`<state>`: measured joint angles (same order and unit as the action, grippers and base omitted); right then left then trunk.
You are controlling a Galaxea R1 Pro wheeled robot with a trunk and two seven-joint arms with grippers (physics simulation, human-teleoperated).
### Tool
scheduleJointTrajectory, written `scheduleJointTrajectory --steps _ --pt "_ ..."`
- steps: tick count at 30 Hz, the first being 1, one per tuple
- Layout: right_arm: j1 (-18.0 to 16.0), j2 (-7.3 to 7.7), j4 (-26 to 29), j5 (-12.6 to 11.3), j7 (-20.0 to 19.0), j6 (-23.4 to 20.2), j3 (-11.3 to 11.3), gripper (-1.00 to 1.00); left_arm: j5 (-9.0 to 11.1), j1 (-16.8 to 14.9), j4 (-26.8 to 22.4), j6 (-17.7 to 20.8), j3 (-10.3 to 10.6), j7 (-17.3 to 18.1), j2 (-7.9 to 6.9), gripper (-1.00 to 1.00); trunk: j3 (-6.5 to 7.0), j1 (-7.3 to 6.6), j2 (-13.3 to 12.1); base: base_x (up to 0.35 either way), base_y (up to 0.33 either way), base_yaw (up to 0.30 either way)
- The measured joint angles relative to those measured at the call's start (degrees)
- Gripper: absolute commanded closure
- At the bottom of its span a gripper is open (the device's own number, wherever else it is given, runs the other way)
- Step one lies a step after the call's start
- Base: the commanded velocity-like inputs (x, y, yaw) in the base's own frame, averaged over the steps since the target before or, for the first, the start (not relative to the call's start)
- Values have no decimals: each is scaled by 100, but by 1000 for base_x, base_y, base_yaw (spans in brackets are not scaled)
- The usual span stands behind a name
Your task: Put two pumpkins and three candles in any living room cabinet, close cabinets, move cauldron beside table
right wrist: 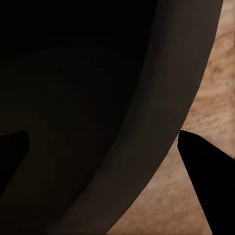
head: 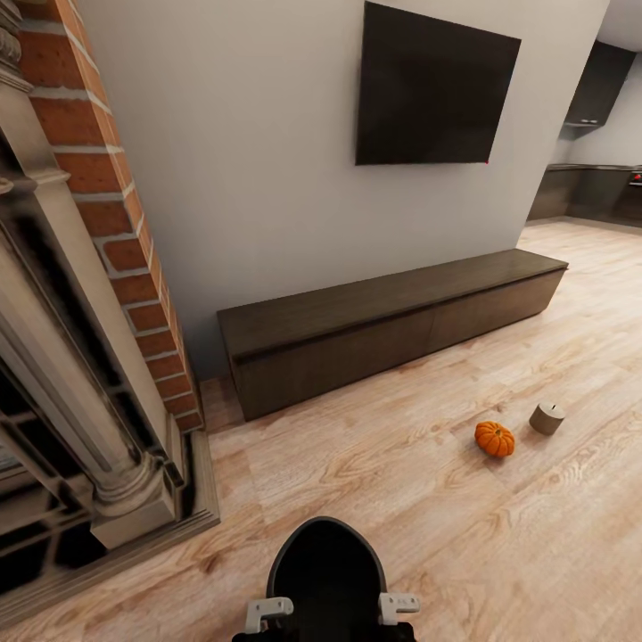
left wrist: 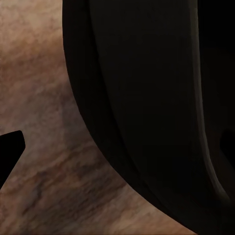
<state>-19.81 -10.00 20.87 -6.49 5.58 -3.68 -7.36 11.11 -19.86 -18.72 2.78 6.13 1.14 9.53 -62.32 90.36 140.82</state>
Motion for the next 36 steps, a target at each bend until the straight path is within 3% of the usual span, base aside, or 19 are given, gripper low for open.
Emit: scheduleJointTrajectory --steps 16,18,19,24,25,36 --pt "0 0 0 -6 10 -6 1 100 -1 0 0 0 -1 0 0 -100 0 0 0 0 0 0" --pt "0 0 -1 -106 11 -12 7 100 0 0 -1 0 -2 1 0 -100 0 0 0 0 0 0" --pt "8 0 -49 -407 0 -26 -17 100 13 -4 -7 0 -4 9 2 -100 -1 1 -1 0 0 0" --pt "8 0 -37 -429 11 -29 -38 100 7 -3 -5 1 -5 6 1 -100 -1 1 -1 0 0 0" --pt "8 0 -39 -431 11 -29 -39 100 7 -3 -3 -1 -4 7 1 100 -1 1 -1 0 0 0" --pt "8 0 -35 -429 11 -30 -32 100 12 -3 -5 -4 -20 8 1 100 -1 1 -1 0 0 0"
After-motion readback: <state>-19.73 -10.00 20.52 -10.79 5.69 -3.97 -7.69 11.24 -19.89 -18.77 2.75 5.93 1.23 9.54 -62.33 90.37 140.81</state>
